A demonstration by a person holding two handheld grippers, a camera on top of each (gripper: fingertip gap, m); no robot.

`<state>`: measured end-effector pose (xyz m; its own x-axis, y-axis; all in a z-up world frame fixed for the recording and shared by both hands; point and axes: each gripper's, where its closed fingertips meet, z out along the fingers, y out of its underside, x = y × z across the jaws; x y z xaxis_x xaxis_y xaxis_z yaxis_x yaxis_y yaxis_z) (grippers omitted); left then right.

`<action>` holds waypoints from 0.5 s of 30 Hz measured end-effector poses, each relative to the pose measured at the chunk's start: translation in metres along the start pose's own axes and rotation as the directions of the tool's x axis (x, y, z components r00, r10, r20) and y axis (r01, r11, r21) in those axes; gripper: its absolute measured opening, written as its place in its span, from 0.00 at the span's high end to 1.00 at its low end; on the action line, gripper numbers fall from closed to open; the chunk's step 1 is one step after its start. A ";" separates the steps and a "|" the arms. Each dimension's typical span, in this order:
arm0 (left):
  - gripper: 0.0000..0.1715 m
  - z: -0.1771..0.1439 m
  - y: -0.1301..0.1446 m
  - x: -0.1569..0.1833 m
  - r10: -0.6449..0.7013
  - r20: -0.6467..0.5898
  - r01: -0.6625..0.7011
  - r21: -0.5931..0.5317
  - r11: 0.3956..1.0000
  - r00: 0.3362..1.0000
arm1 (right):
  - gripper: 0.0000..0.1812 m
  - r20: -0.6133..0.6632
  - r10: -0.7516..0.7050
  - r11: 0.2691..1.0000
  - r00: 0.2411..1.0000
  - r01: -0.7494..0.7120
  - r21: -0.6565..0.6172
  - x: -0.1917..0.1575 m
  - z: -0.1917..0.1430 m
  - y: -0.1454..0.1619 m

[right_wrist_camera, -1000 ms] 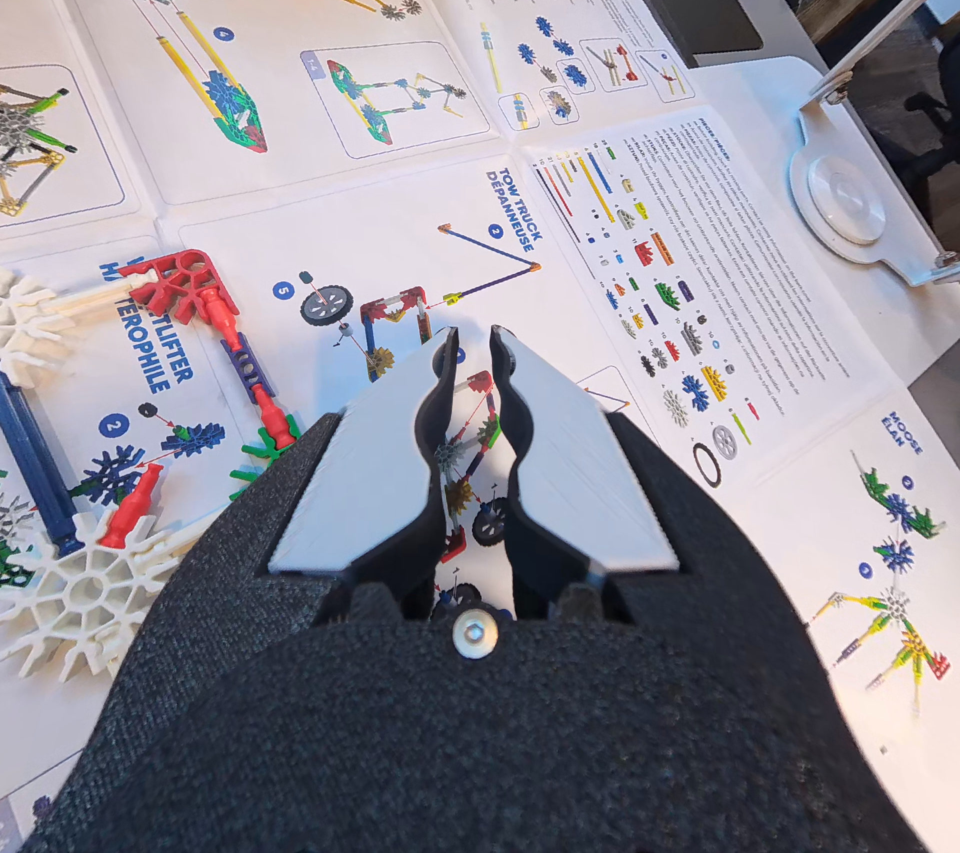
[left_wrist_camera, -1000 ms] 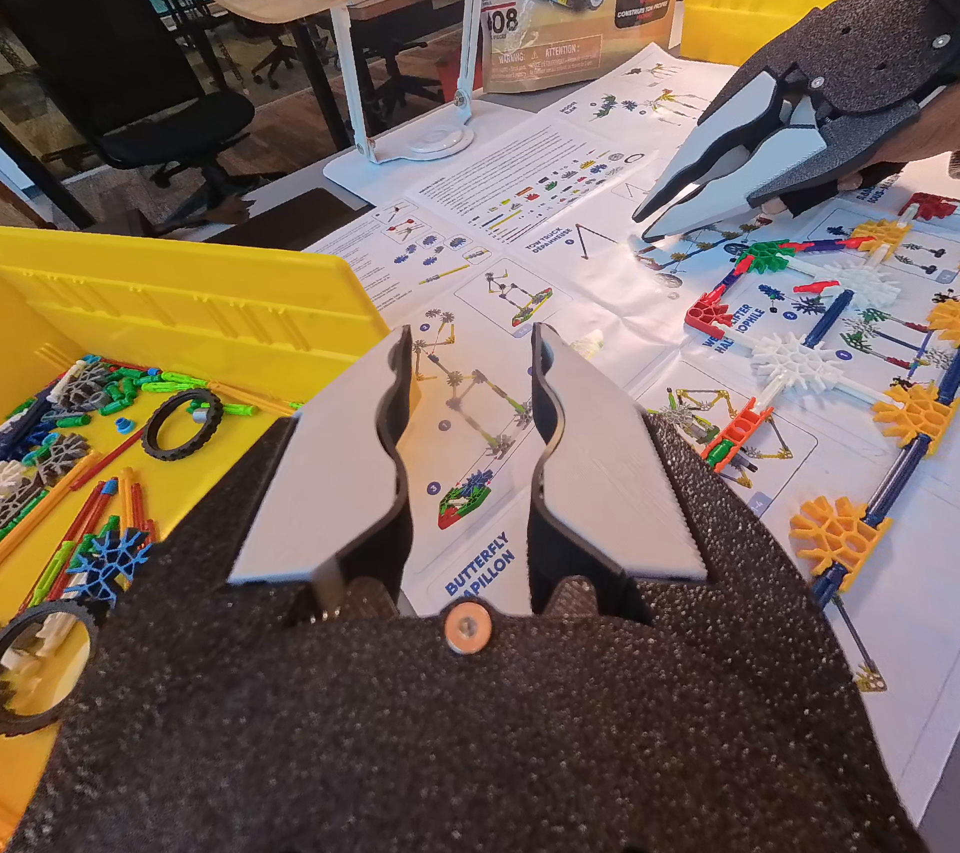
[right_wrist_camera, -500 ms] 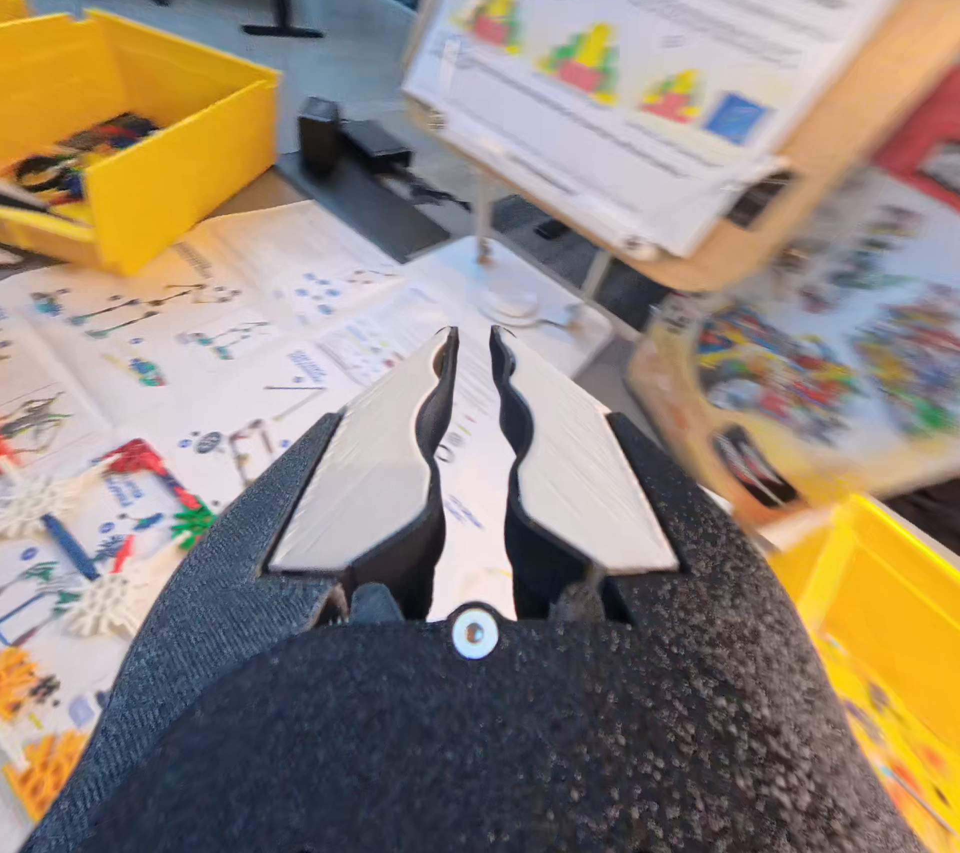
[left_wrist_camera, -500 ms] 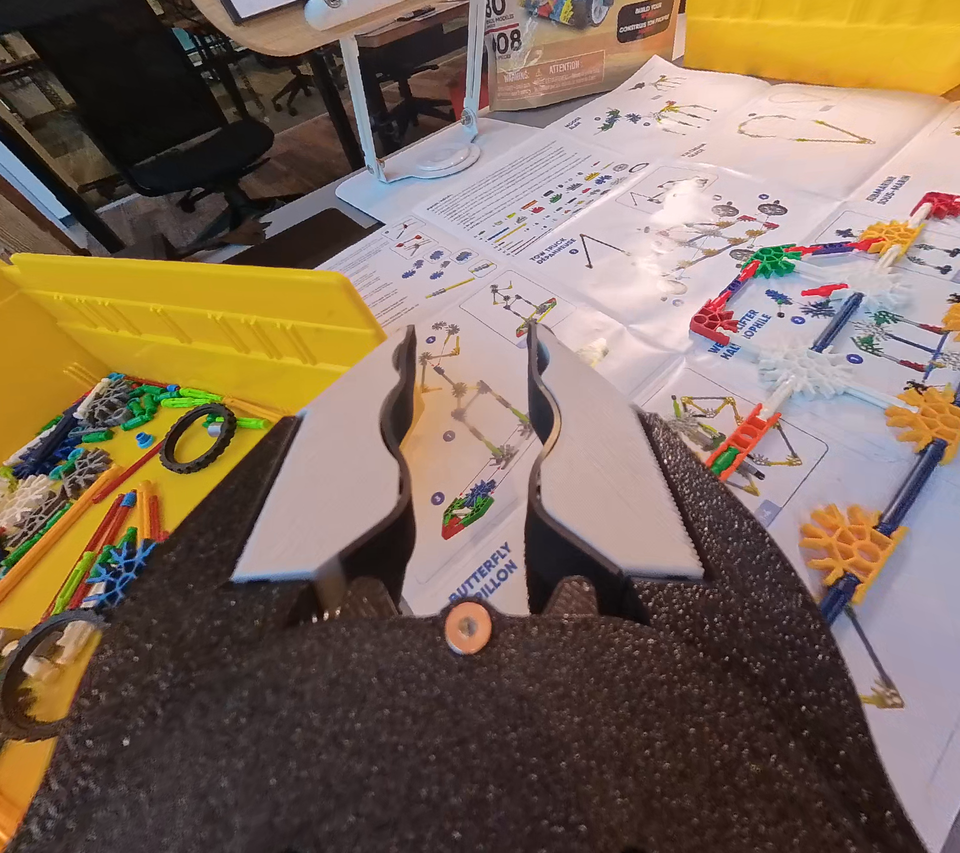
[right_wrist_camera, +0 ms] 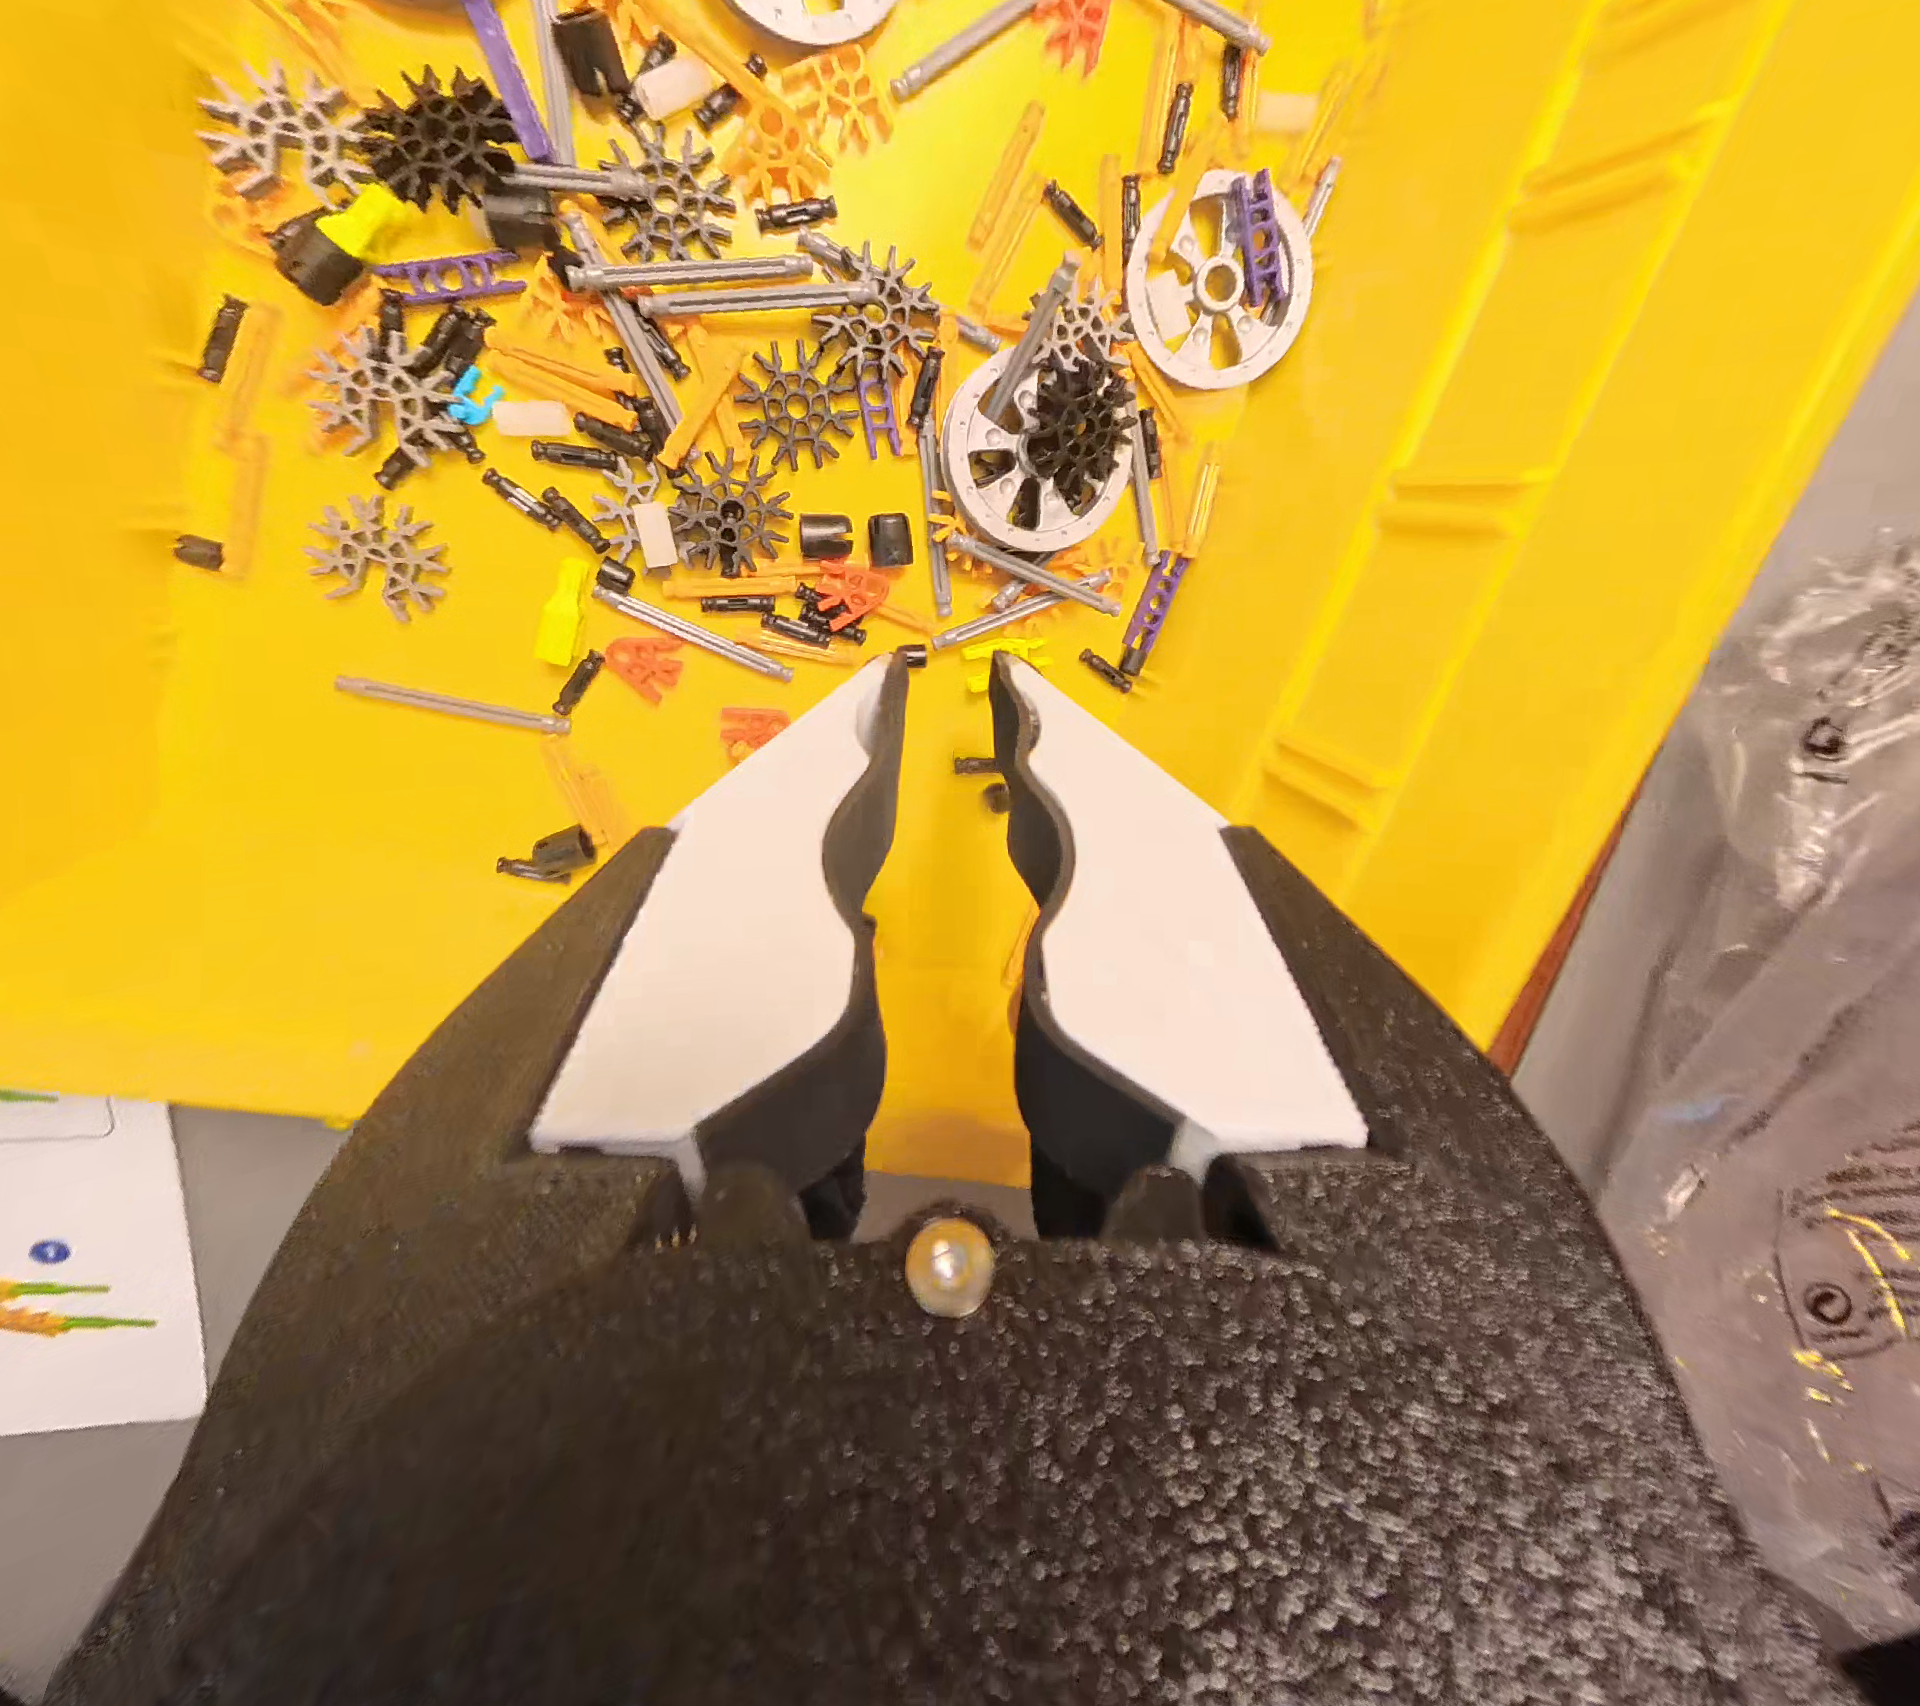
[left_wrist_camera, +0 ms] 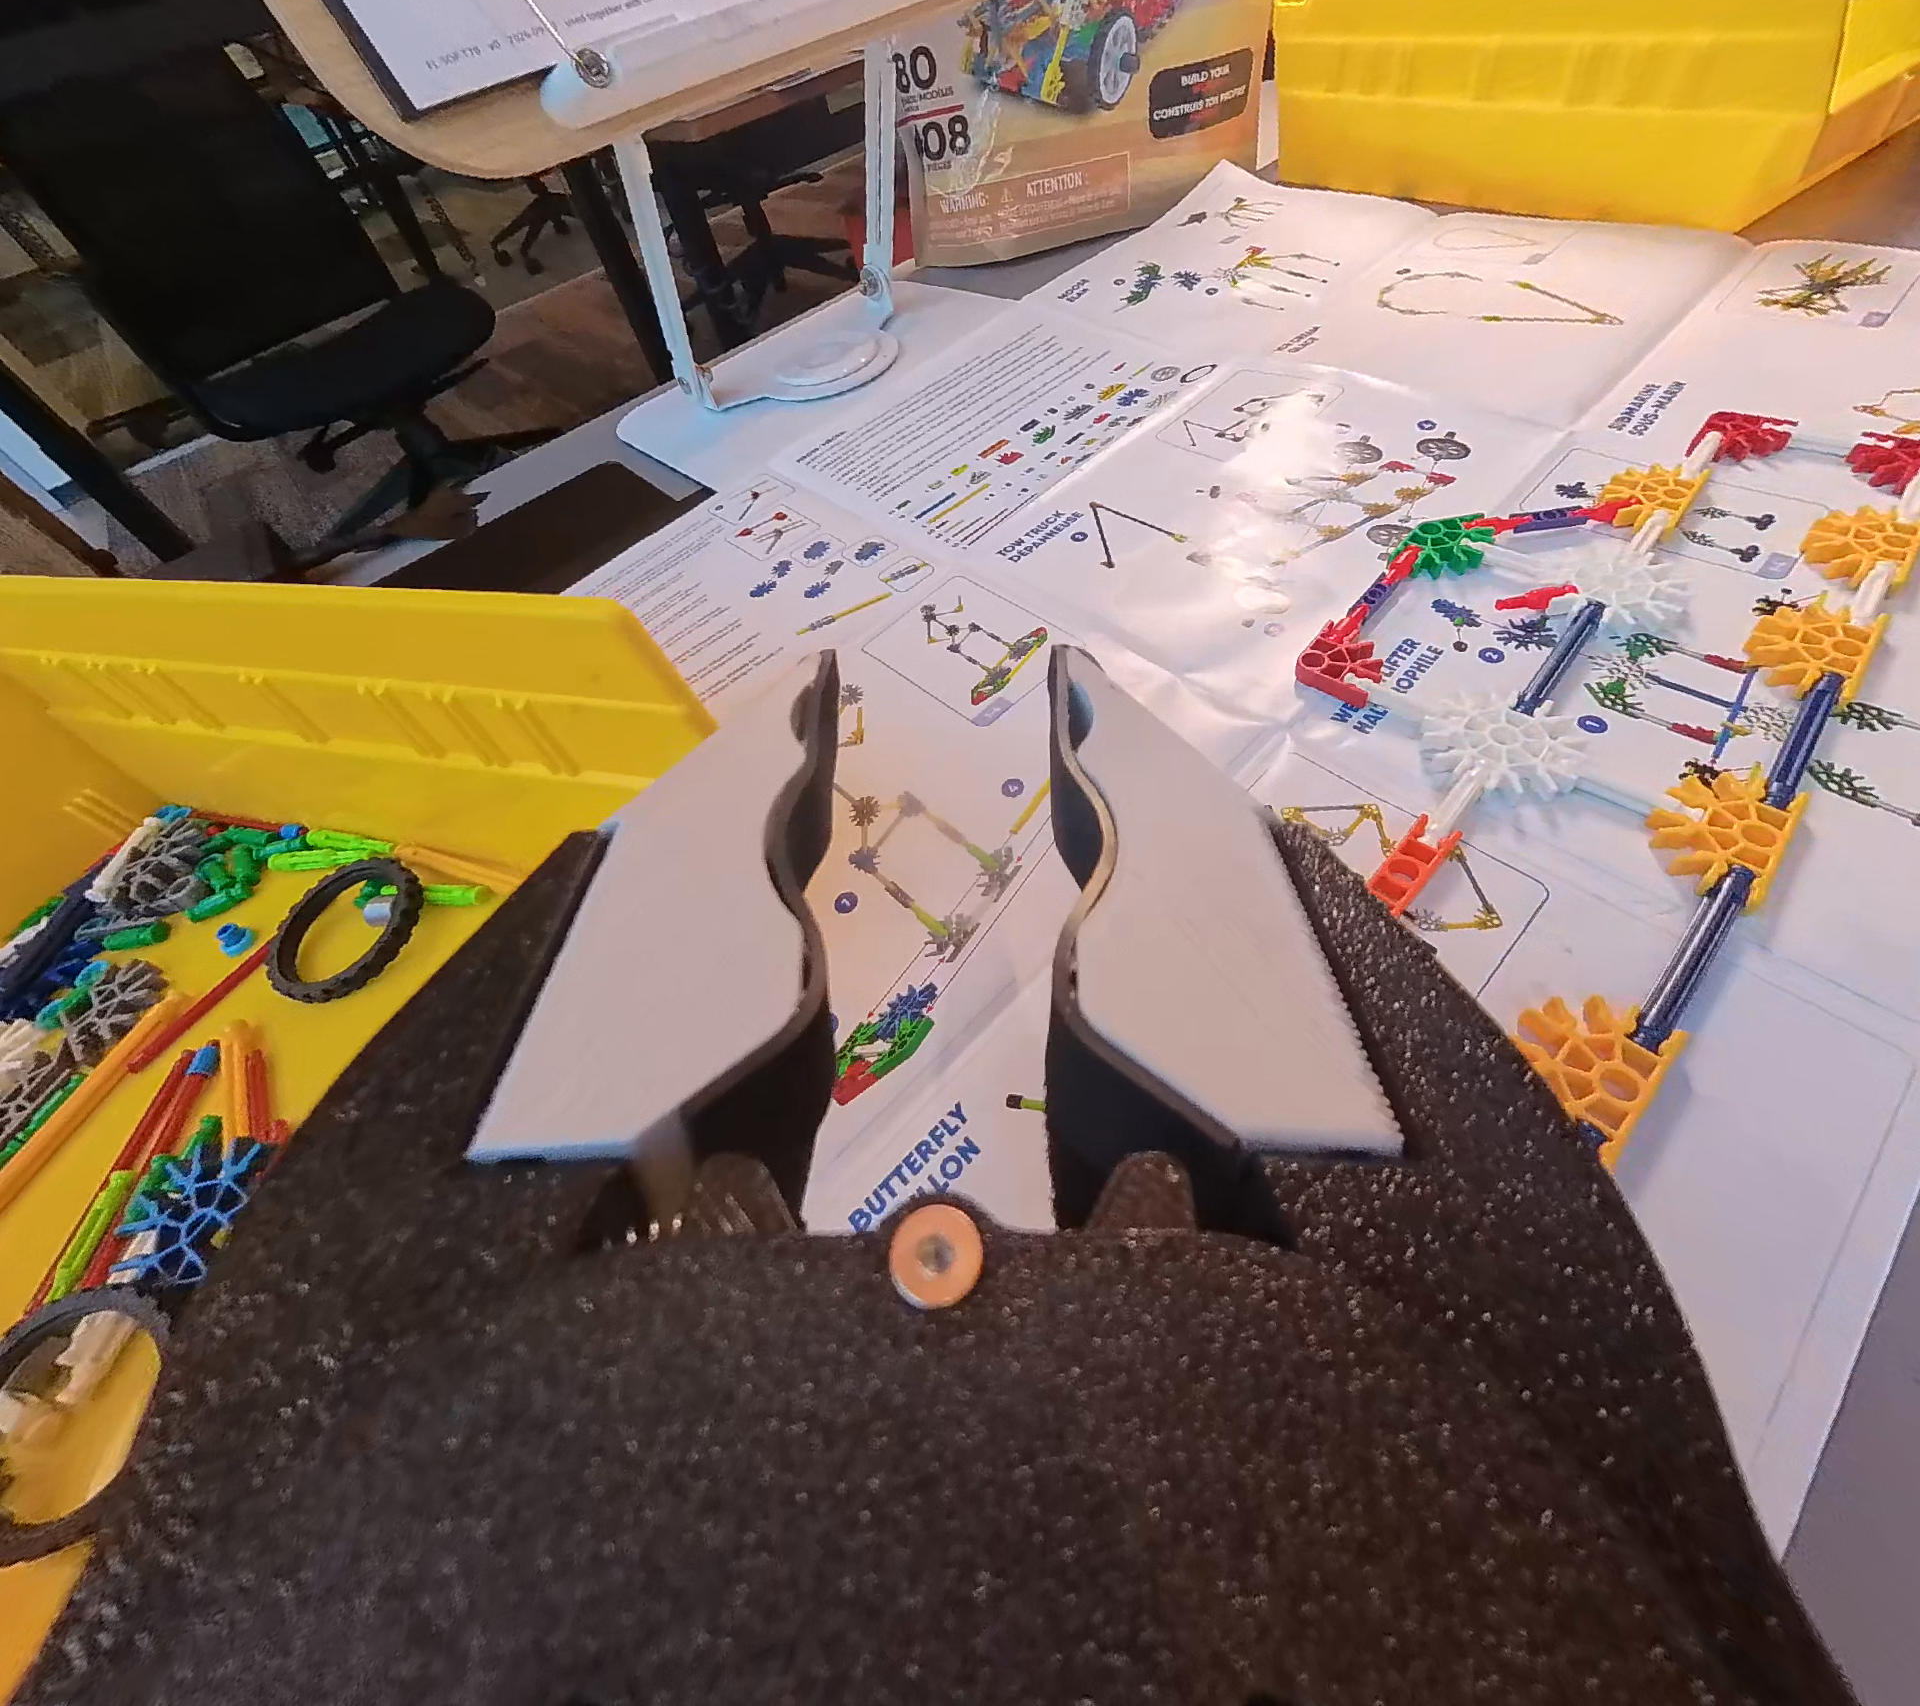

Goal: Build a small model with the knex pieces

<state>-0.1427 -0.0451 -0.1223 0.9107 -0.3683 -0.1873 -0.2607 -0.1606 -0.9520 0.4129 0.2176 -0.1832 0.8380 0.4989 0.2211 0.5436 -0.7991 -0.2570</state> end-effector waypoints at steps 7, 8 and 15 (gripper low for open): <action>0.78 -0.004 -0.004 -0.002 -0.004 -0.003 0.004 0.018 1.000 1.000 | 0.93 -0.039 0.044 0.992 0.998 -0.049 -0.119 0.009 0.016 0.012; 0.78 -0.004 -0.004 -0.002 -0.004 -0.006 0.004 0.020 1.000 1.000 | 0.93 -0.032 0.058 0.990 0.998 -0.062 -0.127 0.009 0.018 0.013; 0.79 -0.005 -0.004 0.000 -0.001 -0.021 0.002 0.020 1.000 1.000 | 0.95 -0.001 0.091 0.989 0.996 -0.090 -0.120 0.011 0.021 0.013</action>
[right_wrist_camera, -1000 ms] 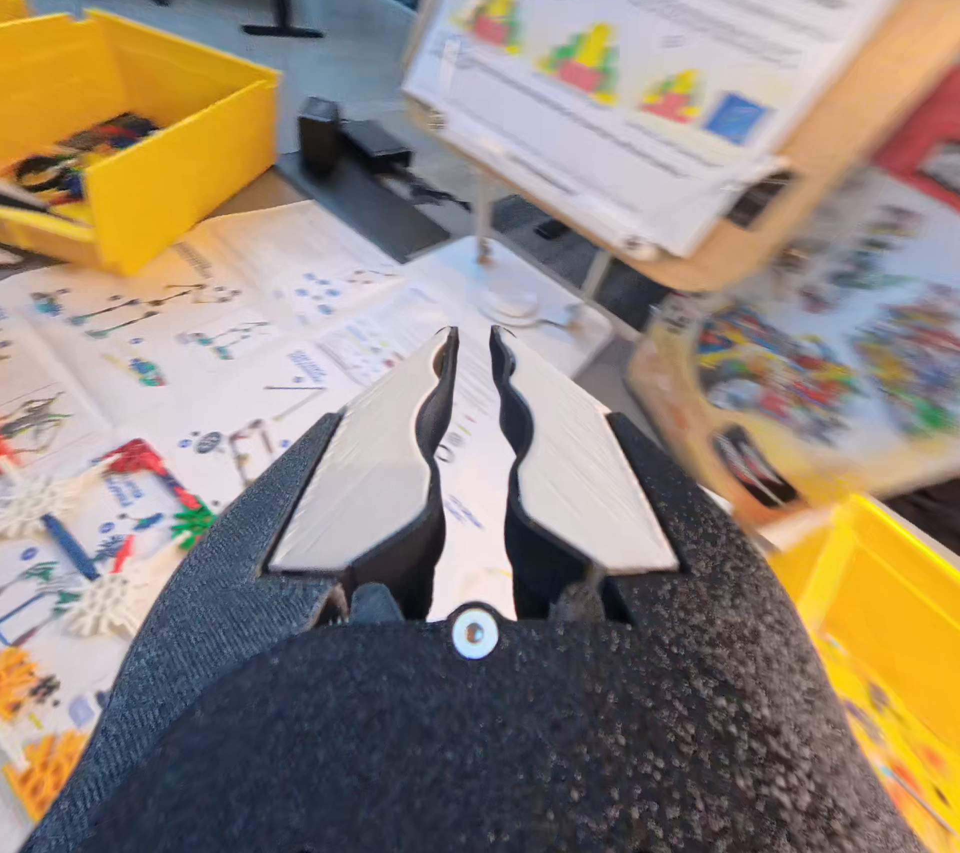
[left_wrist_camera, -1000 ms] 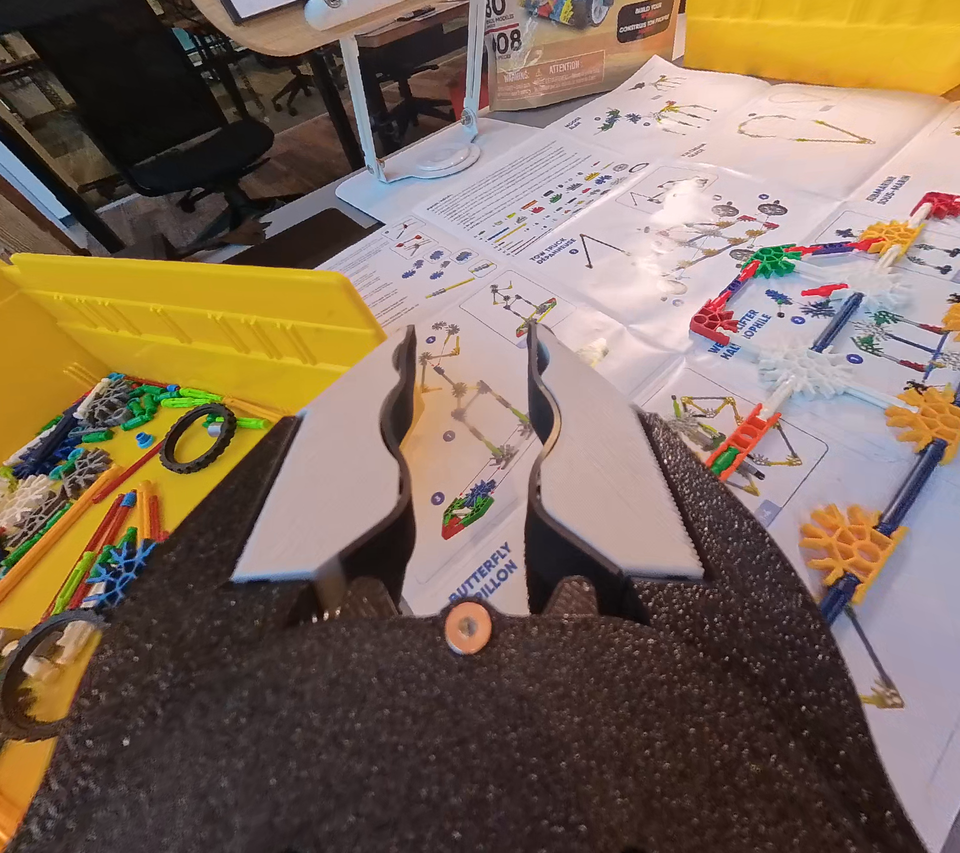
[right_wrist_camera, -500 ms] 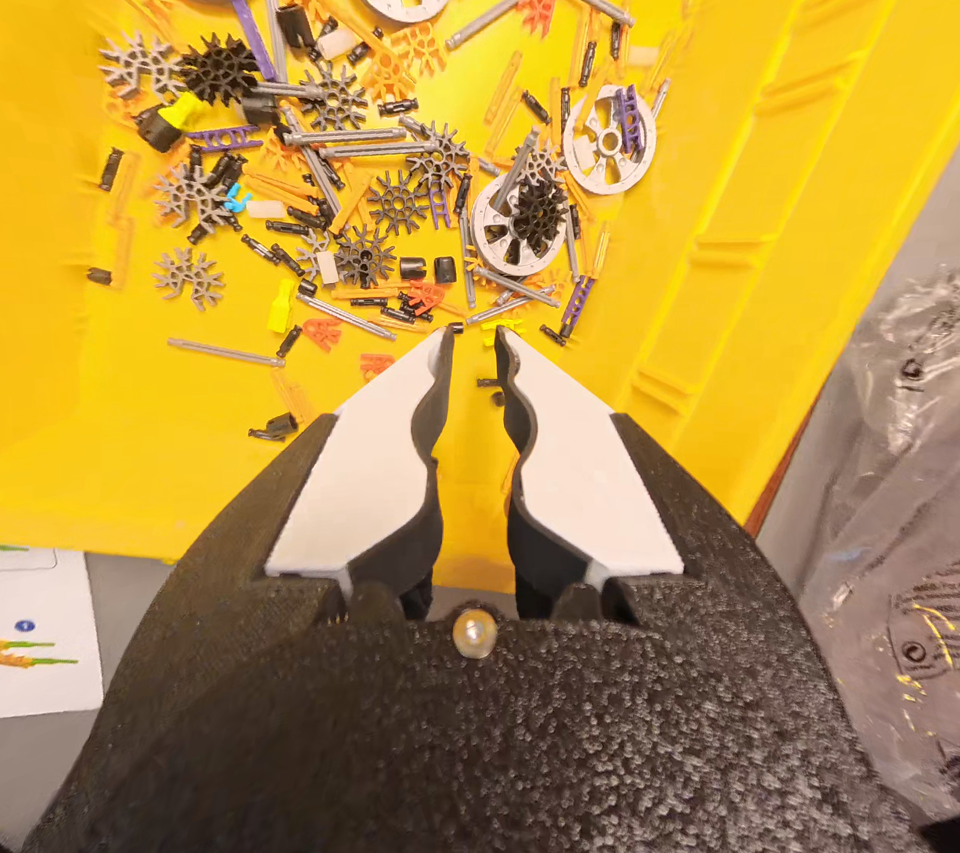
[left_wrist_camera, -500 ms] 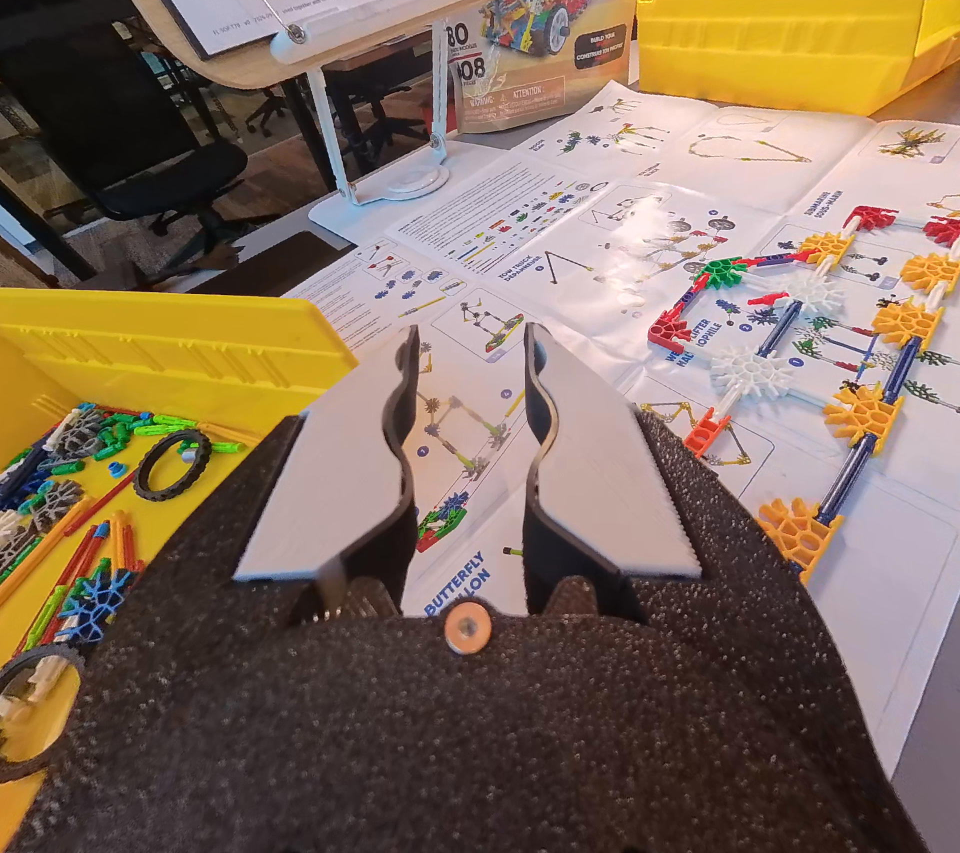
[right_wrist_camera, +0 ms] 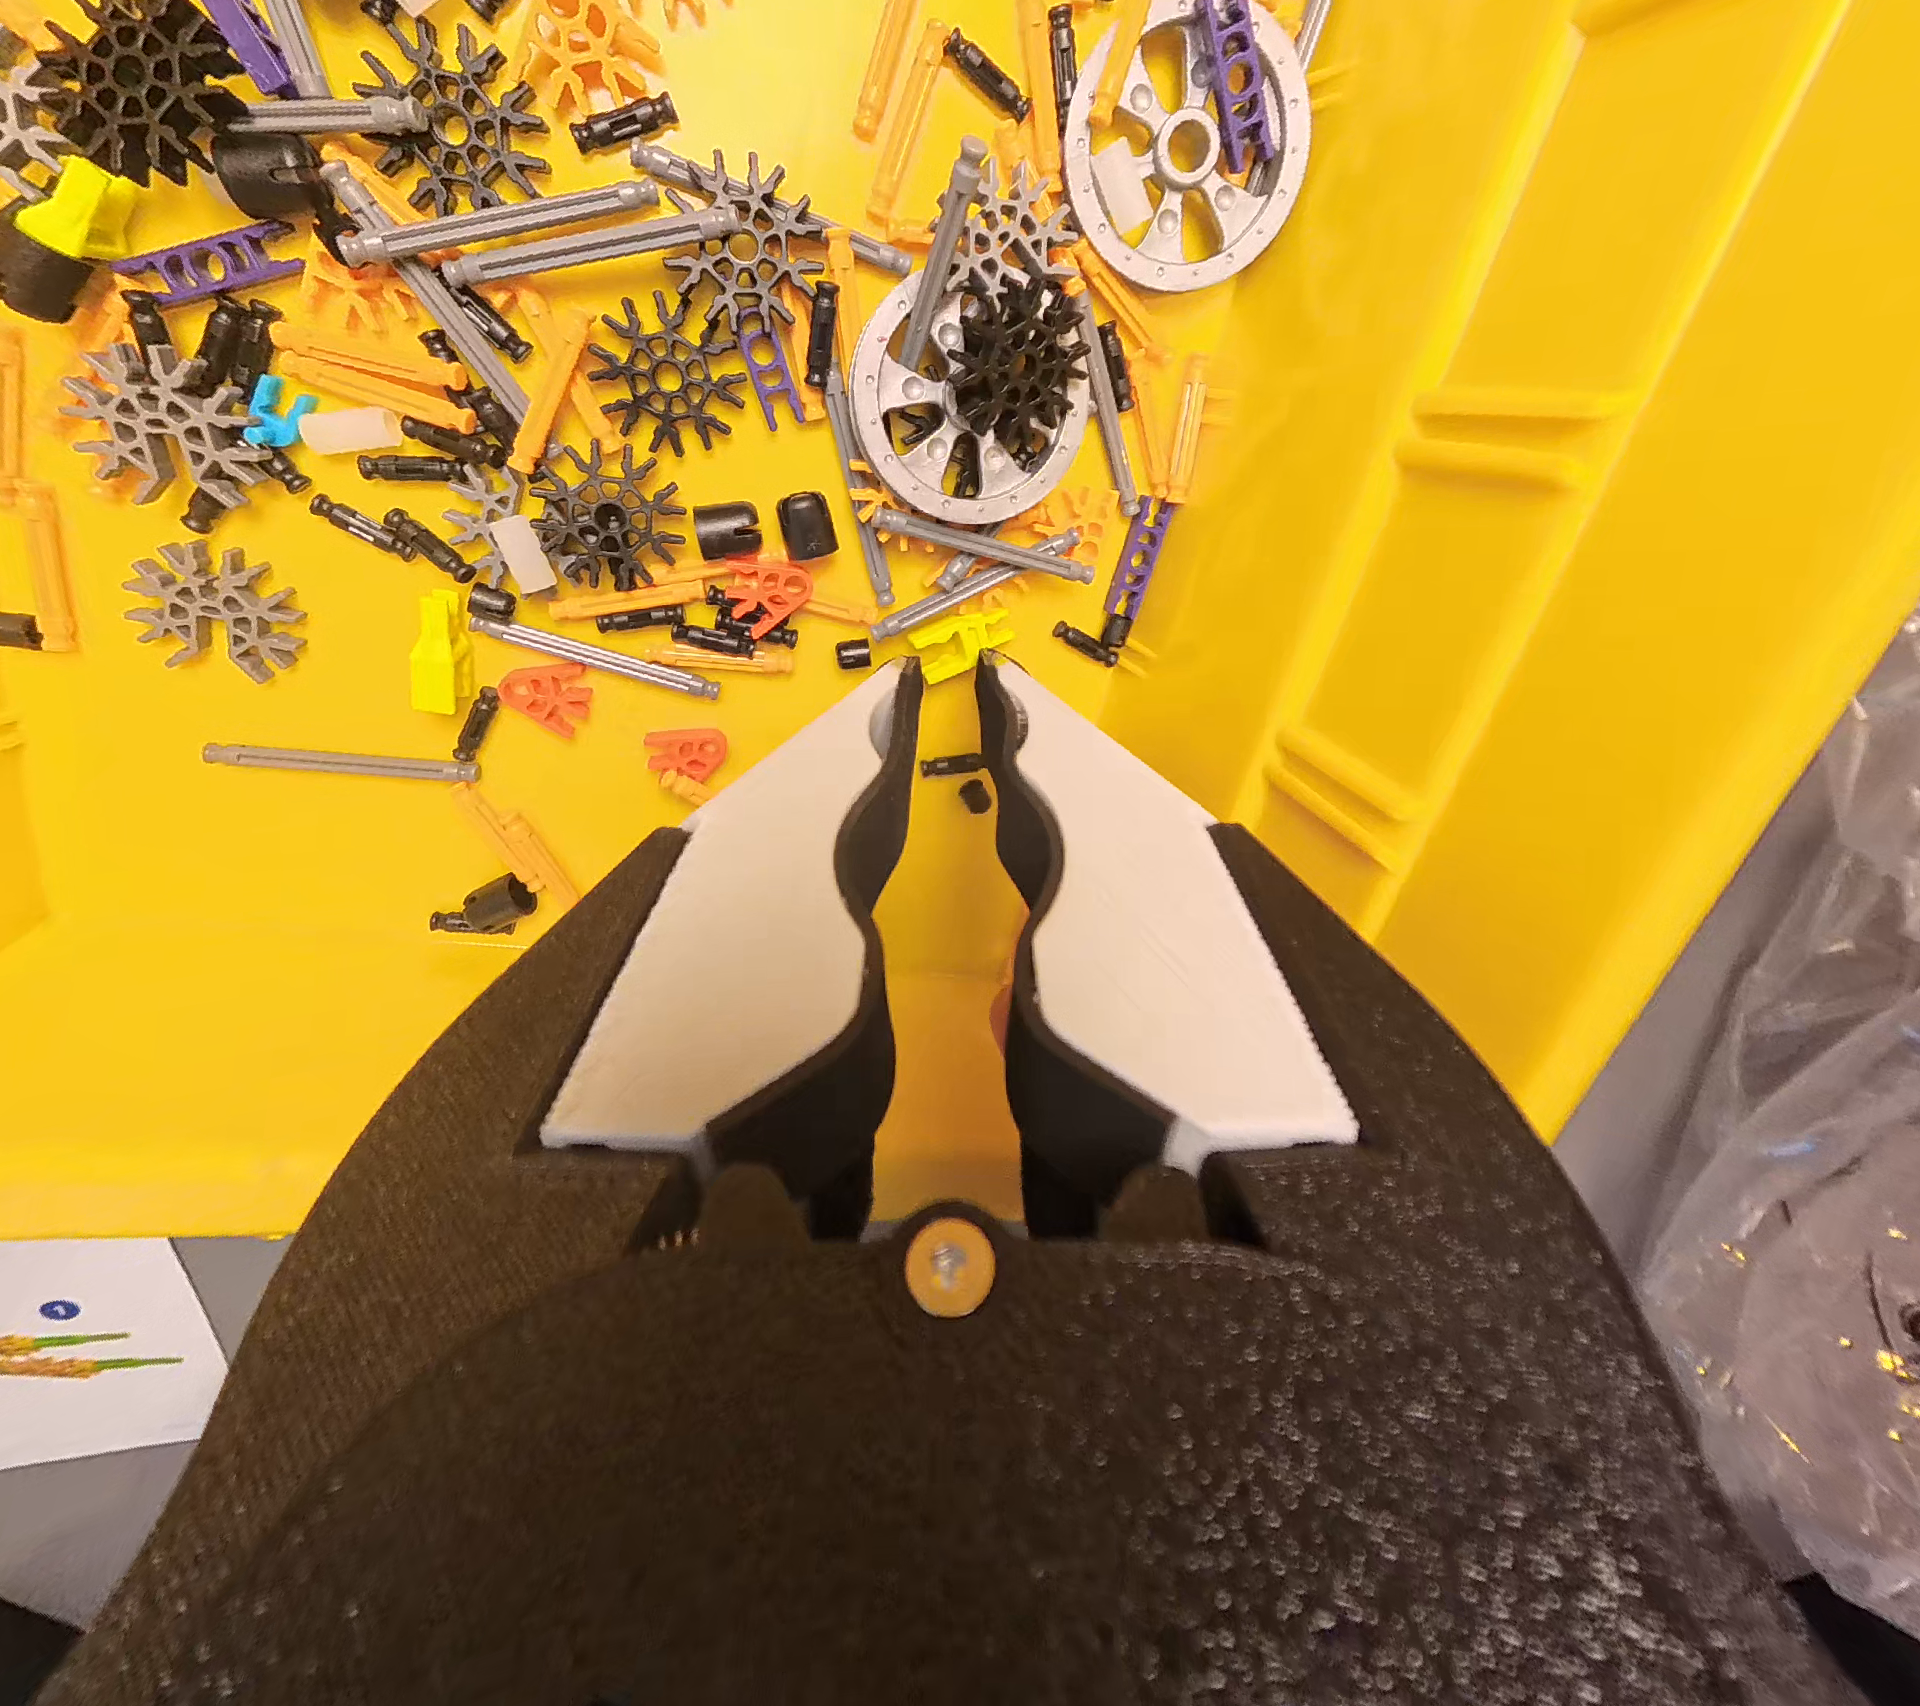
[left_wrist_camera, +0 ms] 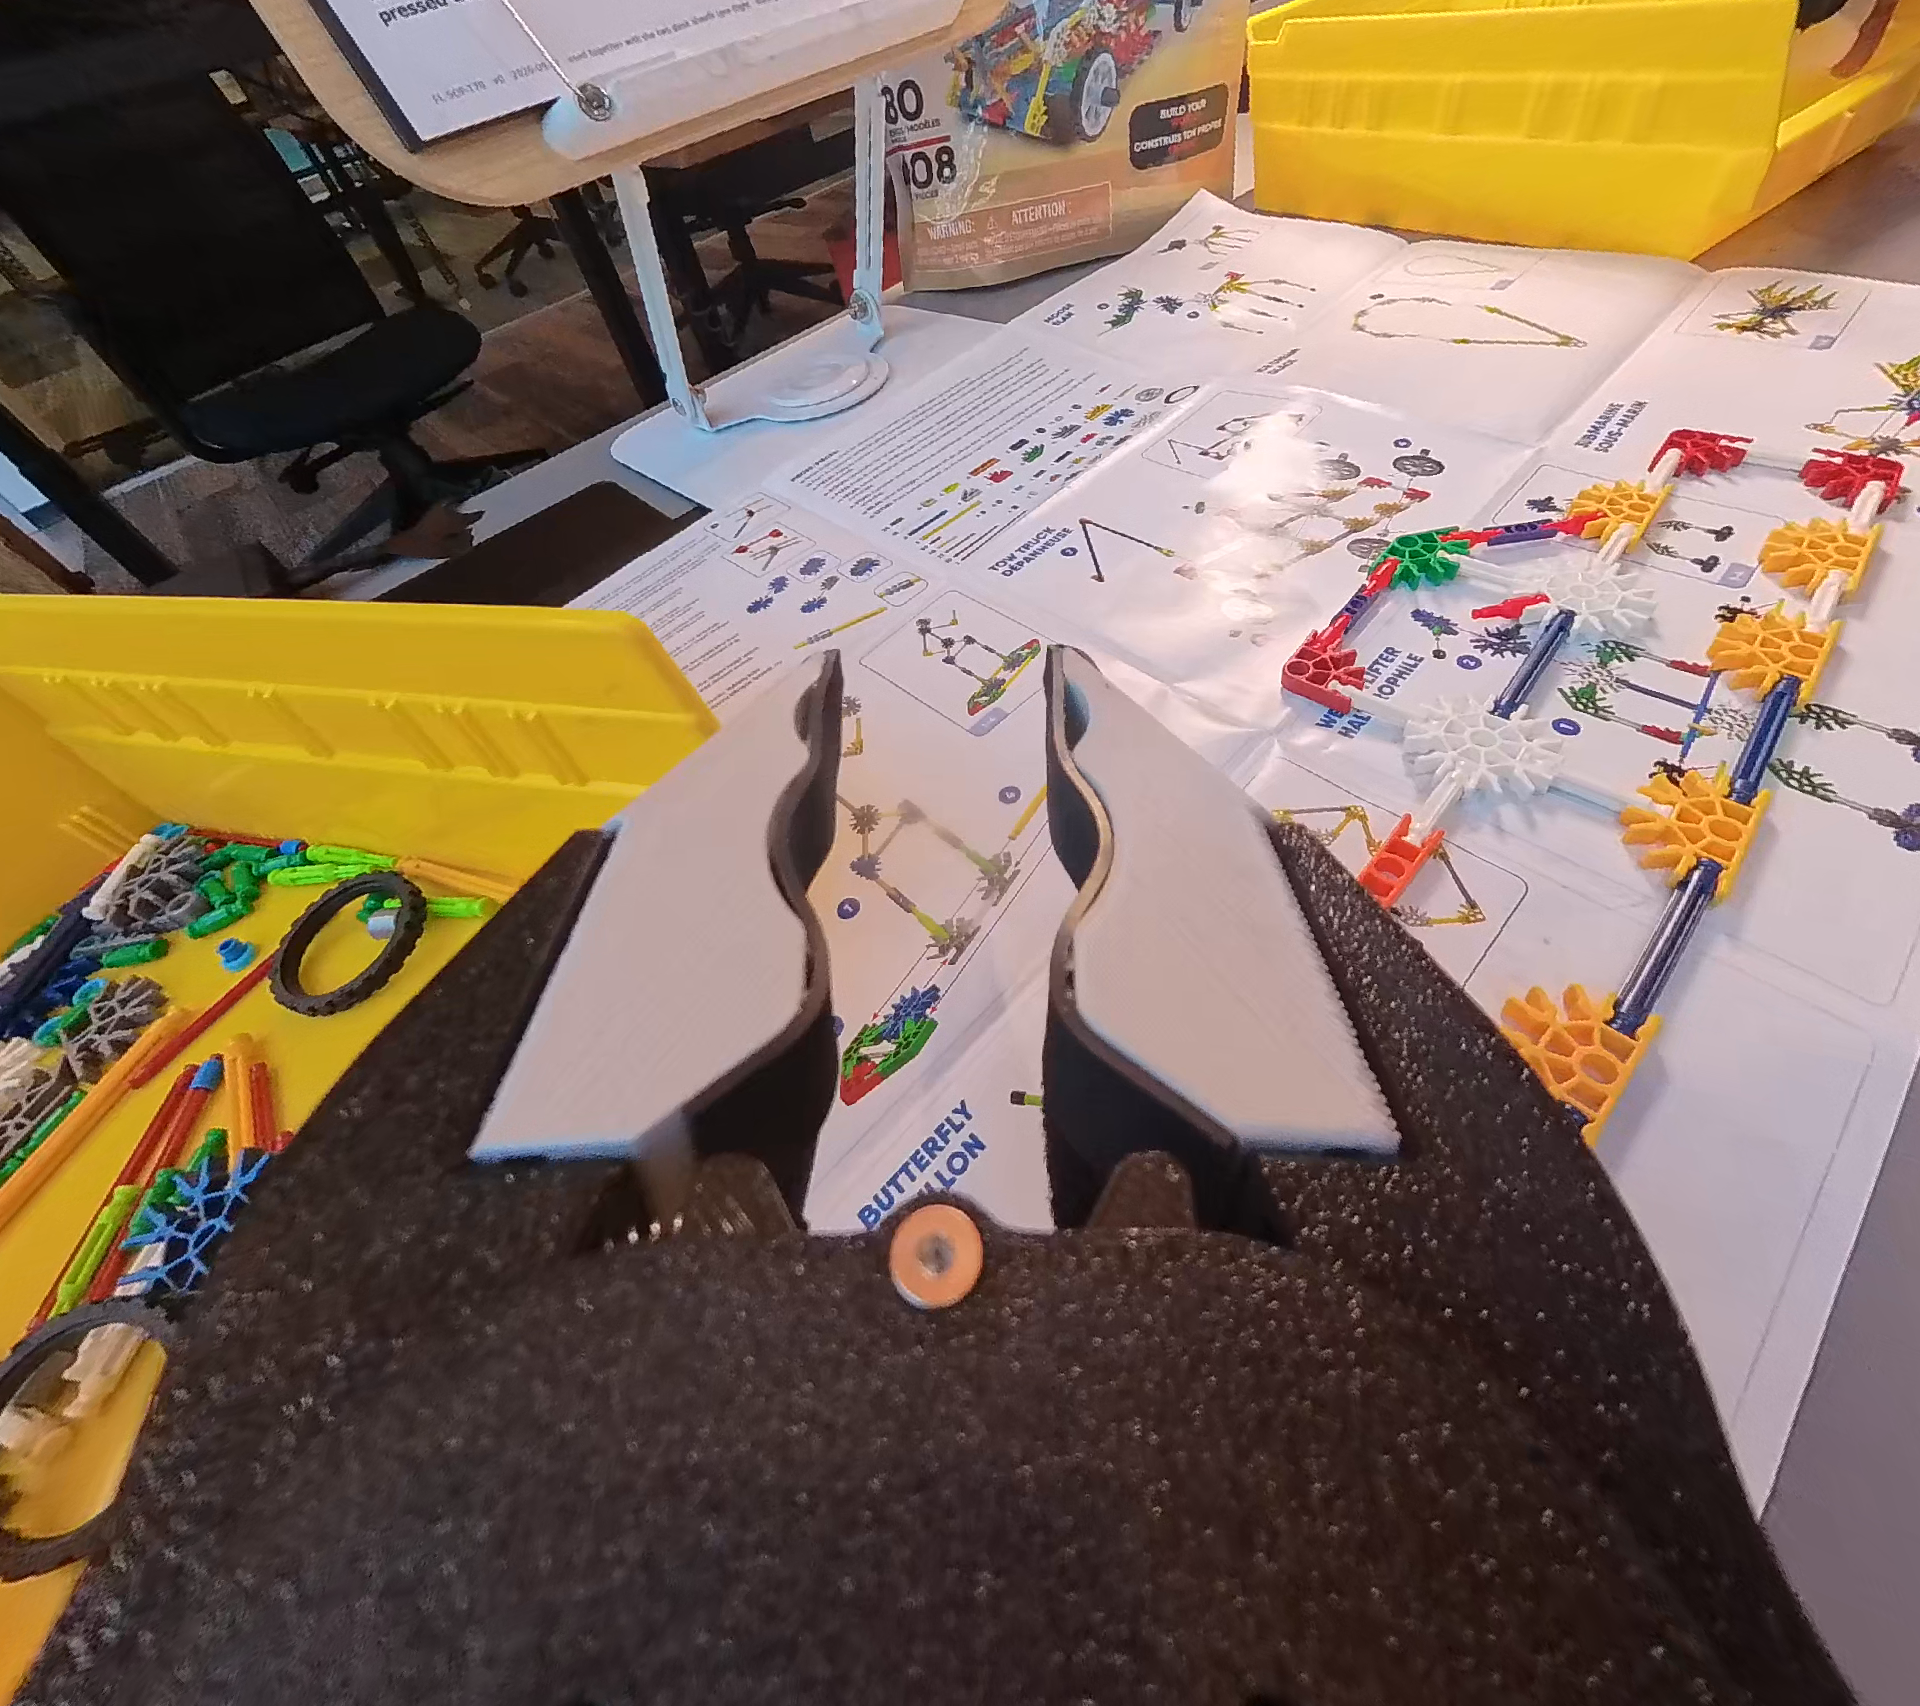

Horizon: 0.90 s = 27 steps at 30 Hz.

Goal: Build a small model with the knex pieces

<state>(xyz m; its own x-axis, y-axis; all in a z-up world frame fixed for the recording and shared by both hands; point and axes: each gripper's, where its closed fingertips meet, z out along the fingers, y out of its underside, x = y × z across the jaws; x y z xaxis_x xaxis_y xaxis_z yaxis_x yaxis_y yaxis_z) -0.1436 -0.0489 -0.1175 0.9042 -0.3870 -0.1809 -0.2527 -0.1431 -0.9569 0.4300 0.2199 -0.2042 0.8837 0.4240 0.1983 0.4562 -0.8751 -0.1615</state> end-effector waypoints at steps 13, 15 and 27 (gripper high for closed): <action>0.79 0.005 0.010 0.002 0.000 -0.005 0.000 -0.035 0.999 1.000 | 0.99 -0.033 -0.146 0.953 0.989 0.149 0.265 -0.021 -0.060 -0.009; 0.79 0.006 0.012 0.004 0.001 -0.007 -0.002 -0.040 0.999 1.000 | 0.99 -0.034 -0.229 0.899 0.973 0.225 0.376 -0.045 -0.089 -0.015; 0.80 0.005 0.010 0.009 0.065 0.001 -0.065 -0.049 0.997 0.998 | 0.99 0.042 -0.762 0.482 0.646 0.522 0.704 -0.335 -0.159 0.008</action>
<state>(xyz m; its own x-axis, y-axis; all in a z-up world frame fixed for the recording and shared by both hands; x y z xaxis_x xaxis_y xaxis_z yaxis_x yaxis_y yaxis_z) -0.1366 -0.0494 -0.1302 0.8860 -0.3948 -0.2431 -0.3277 -0.1621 -0.9308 0.1209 0.0343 -0.1186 0.2276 0.9507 0.2105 0.7552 -0.0359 -0.6545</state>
